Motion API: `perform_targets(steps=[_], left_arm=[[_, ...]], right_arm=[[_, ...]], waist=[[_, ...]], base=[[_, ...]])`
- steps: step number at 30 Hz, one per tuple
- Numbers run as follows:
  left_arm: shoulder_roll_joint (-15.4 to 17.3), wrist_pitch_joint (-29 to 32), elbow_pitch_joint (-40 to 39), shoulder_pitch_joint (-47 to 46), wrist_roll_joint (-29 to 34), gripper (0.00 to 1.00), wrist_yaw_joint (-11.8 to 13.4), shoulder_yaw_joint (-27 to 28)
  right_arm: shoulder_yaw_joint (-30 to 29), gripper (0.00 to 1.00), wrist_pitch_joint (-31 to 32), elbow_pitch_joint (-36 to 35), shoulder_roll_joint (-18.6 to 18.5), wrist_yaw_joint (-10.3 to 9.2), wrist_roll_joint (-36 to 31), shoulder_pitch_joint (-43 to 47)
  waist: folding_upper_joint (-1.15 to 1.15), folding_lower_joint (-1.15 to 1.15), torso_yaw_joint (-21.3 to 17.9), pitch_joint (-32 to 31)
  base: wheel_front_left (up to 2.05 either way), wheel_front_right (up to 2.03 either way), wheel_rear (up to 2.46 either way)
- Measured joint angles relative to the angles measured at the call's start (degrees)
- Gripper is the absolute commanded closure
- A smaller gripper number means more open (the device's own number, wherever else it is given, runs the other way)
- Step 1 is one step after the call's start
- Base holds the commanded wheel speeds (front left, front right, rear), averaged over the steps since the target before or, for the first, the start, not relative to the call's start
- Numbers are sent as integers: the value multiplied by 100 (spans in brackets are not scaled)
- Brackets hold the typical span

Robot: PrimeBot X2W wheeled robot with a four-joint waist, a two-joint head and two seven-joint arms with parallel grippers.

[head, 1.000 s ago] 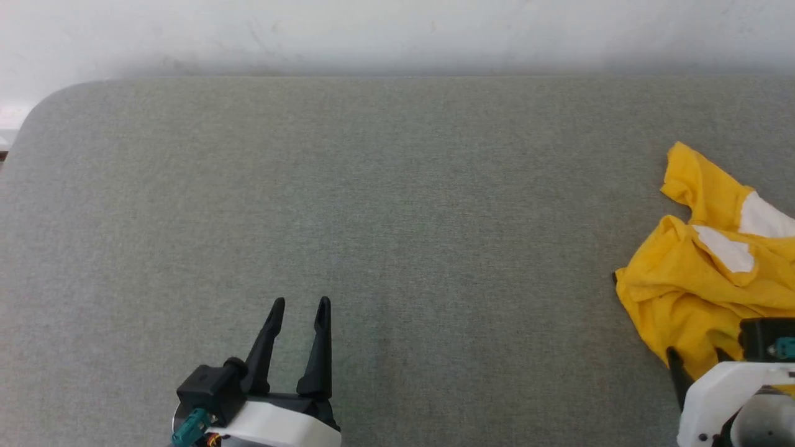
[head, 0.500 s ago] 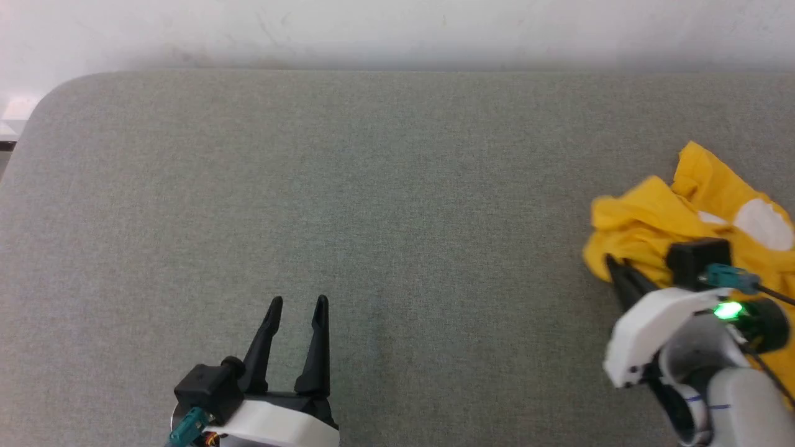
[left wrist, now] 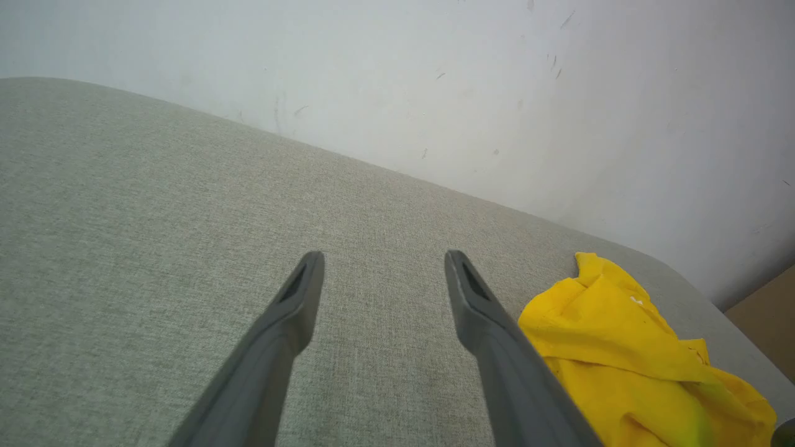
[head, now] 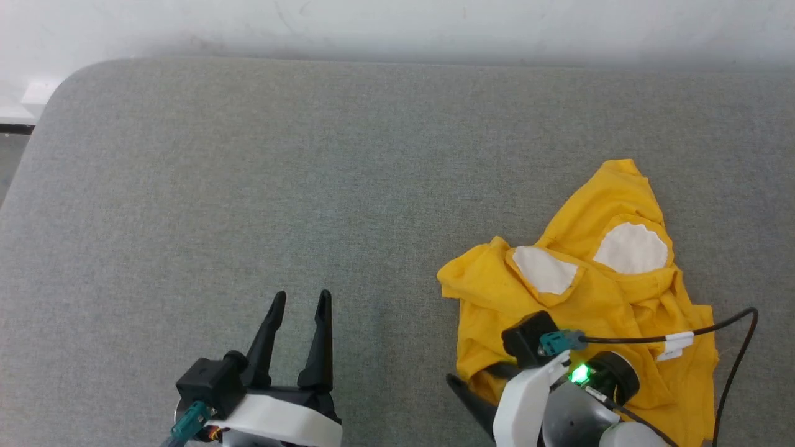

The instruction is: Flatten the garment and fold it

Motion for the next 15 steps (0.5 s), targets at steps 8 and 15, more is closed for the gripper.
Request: perform_targets(steps=[8,15], left_arm=[[-5,0,0,0,0,0,0,35],[-9,0,-52,-13,0,0,0,7]], right_arm=[[-524,0,163,-605,198,0,938,-64],[-1995,0,-188,-1117,119,1,420,-779]], waist=[[0,0,-44,-41],[0,0,-36,74]], base=[[0,0,0],[0,0,0]])
